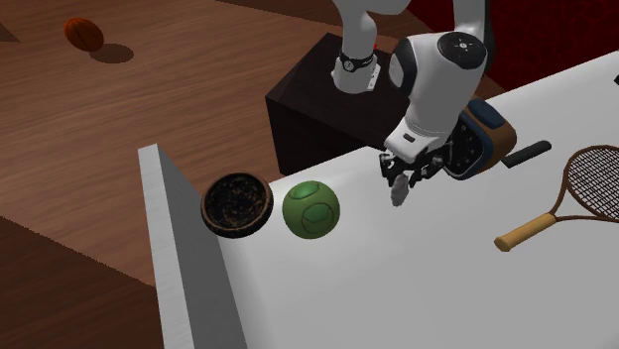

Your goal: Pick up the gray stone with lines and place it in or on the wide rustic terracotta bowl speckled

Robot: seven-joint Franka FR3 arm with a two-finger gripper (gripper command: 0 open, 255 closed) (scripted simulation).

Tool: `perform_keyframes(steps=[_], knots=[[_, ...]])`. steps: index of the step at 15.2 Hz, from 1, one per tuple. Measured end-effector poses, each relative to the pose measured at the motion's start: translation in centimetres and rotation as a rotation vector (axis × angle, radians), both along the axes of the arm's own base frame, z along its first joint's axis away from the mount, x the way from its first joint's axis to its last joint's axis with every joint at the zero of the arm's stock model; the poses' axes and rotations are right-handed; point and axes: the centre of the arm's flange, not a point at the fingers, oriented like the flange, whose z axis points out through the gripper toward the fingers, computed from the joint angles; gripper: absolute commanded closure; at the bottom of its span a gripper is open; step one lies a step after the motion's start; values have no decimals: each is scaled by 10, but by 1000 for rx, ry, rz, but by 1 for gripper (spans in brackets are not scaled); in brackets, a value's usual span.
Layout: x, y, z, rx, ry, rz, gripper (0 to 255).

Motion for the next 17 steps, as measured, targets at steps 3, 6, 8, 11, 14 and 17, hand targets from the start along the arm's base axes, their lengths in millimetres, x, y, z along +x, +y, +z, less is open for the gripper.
perform_keyframes(steps=[3, 6, 8, 11, 14, 17], knots=[[0, 0, 16, 0, 0, 0, 255], [1, -1, 31, 0, 0, 0, 255], [1, -1, 35, 0, 0, 0, 0], [-1, 4, 18, -10, 1, -13, 0], [-1, 18, -15, -34, 1, -45, 0], [-1, 30, -54, -61, 0, -80, 0]])
